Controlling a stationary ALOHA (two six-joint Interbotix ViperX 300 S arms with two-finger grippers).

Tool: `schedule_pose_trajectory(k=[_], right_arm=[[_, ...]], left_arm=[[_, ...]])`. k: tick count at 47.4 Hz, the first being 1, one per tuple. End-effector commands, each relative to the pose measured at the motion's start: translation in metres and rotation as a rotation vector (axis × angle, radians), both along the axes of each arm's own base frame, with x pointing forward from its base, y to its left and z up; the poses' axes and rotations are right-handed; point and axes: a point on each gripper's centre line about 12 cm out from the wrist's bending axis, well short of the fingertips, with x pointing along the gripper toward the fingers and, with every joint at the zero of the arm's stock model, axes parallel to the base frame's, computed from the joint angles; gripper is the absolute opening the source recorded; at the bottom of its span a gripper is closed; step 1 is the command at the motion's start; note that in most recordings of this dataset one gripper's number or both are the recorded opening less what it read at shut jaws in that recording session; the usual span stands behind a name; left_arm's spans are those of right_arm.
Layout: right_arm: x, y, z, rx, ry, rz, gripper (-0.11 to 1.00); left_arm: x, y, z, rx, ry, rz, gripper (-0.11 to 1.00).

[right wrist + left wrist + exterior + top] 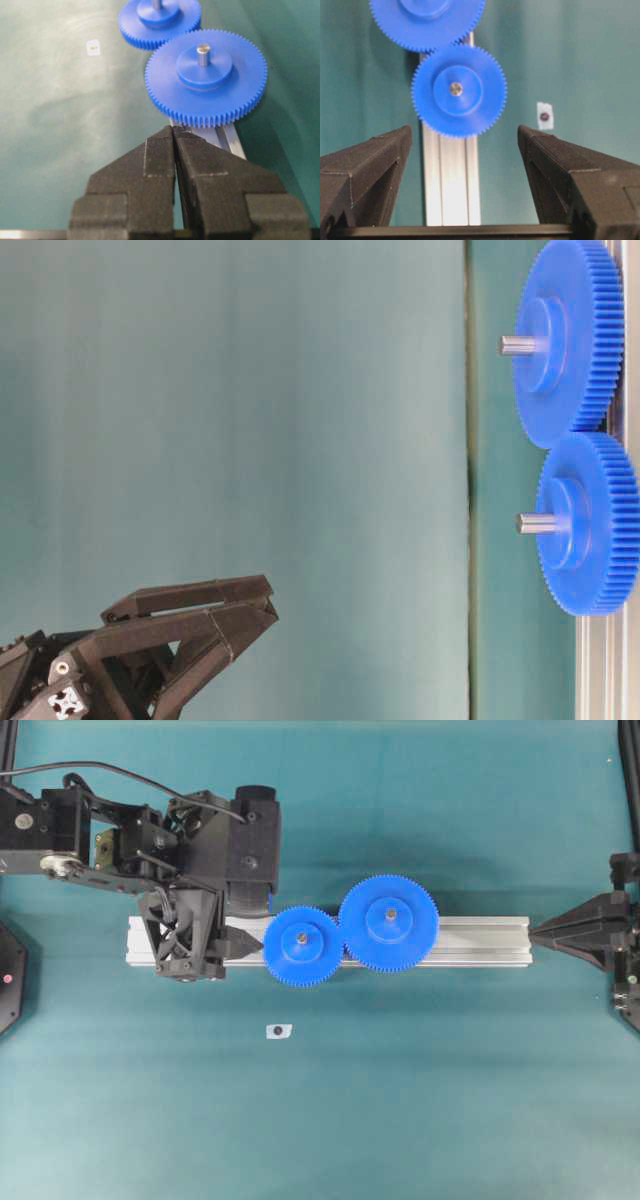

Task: Find the location of the shaft and insert the small gear.

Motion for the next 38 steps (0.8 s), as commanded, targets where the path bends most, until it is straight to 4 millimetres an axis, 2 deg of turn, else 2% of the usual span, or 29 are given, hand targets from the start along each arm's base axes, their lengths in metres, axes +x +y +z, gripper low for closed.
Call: schedule_pose_trajectory(k=[1,22,38], right_arm=[[0.002,-0.001,0.004,0.006,-0.01,-0.007,0.04],[-0.004,0.0,-0.003,0.001,-0.02,-0.006,0.04],[-0.01,0.0,0.002,-0.013,-0.067,-0.004,0.04]], left_arm=[[-0.001,-0.001,0.011,0.004,-0.037,-0.002,0.81],[0.0,0.0,0.012,0.005,-0.049,-0.001,0.81],[-0.001,-0.003,0.006,0.004,-0.034,-0.009,0.81]])
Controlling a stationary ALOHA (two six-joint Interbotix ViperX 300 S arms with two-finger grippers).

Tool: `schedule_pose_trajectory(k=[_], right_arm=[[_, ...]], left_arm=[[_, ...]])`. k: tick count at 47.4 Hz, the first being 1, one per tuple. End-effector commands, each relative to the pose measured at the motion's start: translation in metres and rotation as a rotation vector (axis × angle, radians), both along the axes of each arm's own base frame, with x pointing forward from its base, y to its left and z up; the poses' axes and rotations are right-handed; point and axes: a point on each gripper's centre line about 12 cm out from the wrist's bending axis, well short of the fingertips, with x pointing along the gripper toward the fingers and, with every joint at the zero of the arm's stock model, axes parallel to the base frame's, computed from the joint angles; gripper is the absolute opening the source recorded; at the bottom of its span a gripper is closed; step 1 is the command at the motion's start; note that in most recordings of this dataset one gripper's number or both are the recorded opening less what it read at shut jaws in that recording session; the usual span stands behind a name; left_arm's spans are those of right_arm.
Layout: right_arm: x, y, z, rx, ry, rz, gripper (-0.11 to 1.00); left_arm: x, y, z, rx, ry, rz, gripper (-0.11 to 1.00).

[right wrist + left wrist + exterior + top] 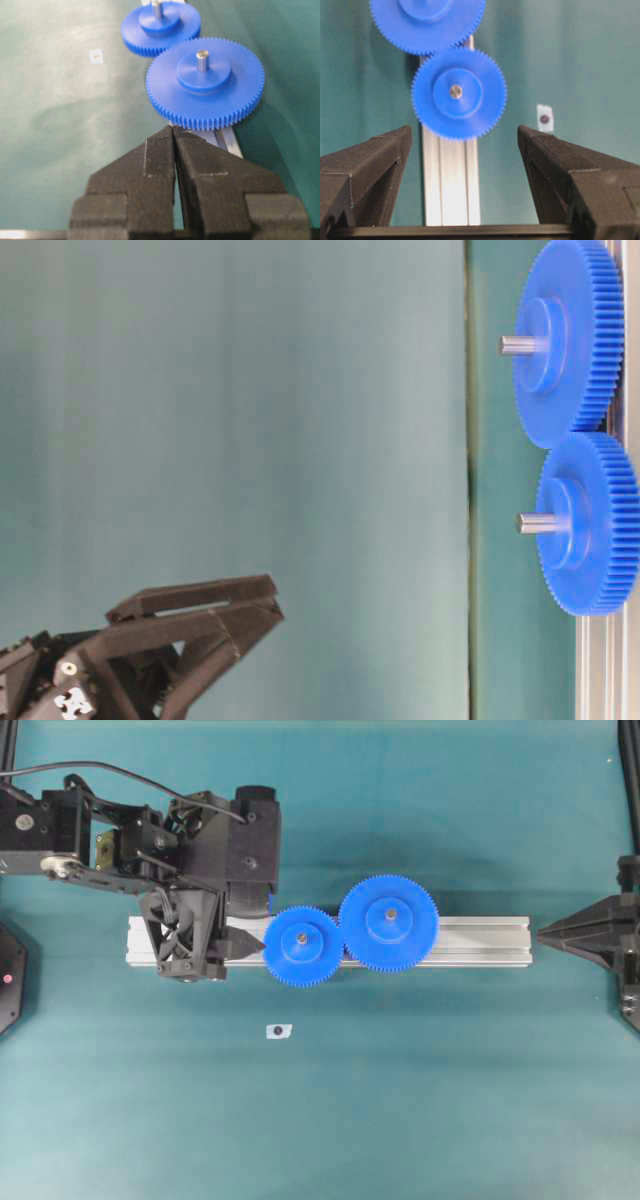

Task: Find the location of the shaft and insert the small gear.

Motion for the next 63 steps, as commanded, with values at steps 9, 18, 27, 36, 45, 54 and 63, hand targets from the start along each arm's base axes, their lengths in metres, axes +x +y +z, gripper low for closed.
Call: schedule_pose_trajectory(k=[9,18,27,36,45,54,63], right_arm=[[0.001,-0.001,0.002,0.003,-0.002,-0.006,0.04],[-0.001,-0.001,-0.006,0.008,0.004,-0.007,0.04],[-0.004,0.0,-0.008,0.001,-0.037,-0.007,0.04],[-0.008,0.0,-0.014,-0.001,-0.049,-0.008,0.04],[-0.011,0.0,-0.024,0.0,-0.037,-0.008,0.04],[-0.012,0.0,-0.028,0.003,-0.02,-0.008,0.04],[-0.013,0.0,-0.032,0.003,-0.022,-0.009,0.04]], left_arm=[[-0.001,-0.003,0.01,0.004,-0.034,-0.008,0.81],[-0.001,-0.003,0.011,0.004,-0.035,-0.008,0.81],[0.0,-0.003,0.011,0.004,-0.041,-0.008,0.81],[0.001,-0.003,0.011,0.006,-0.057,-0.01,0.81],[0.001,-0.003,0.008,0.006,-0.063,-0.01,0.81],[0.002,-0.003,0.006,0.006,-0.069,-0.011,0.81],[0.002,-0.003,0.005,0.009,-0.072,-0.015,0.81]])
